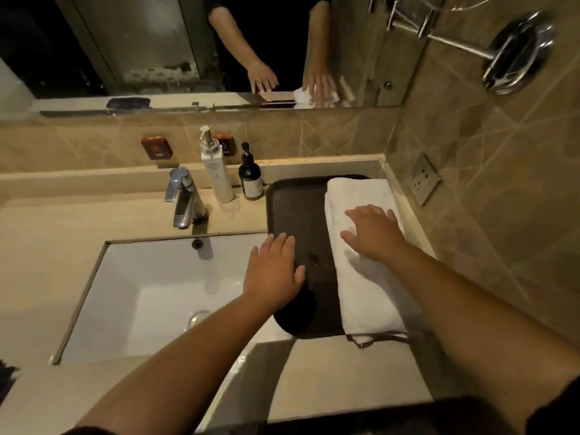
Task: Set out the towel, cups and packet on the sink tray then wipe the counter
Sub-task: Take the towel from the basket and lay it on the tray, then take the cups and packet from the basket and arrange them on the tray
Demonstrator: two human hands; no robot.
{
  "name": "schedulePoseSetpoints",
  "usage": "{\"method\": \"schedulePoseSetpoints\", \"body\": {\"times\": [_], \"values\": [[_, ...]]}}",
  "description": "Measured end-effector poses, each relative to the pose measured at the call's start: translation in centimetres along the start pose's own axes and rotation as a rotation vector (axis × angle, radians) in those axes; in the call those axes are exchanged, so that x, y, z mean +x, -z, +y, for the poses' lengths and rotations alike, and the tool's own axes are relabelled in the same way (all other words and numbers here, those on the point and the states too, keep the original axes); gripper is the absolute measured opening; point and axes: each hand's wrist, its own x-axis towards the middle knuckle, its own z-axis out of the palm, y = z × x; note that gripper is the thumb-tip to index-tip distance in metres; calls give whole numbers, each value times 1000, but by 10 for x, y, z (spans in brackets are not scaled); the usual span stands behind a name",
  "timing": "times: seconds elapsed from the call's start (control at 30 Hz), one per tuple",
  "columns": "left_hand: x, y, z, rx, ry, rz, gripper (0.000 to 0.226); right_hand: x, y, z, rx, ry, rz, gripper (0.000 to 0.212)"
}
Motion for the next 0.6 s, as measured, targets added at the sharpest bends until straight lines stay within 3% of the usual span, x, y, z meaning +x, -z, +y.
{"method": "schedulePoseSetpoints", "body": {"times": [0.13, 0.33, 0.6], "values": [[-24, 20, -34, 36, -121, 93, 68, -76, 1, -38, 16, -31, 59, 70], [-90, 25, -55, 82, -413, 136, 70, -205, 0, -105, 83, -247, 135, 72], [-182, 31, 1, 96, -786, 56, 68, -376, 2, -134, 84, -536, 197, 72]]}}
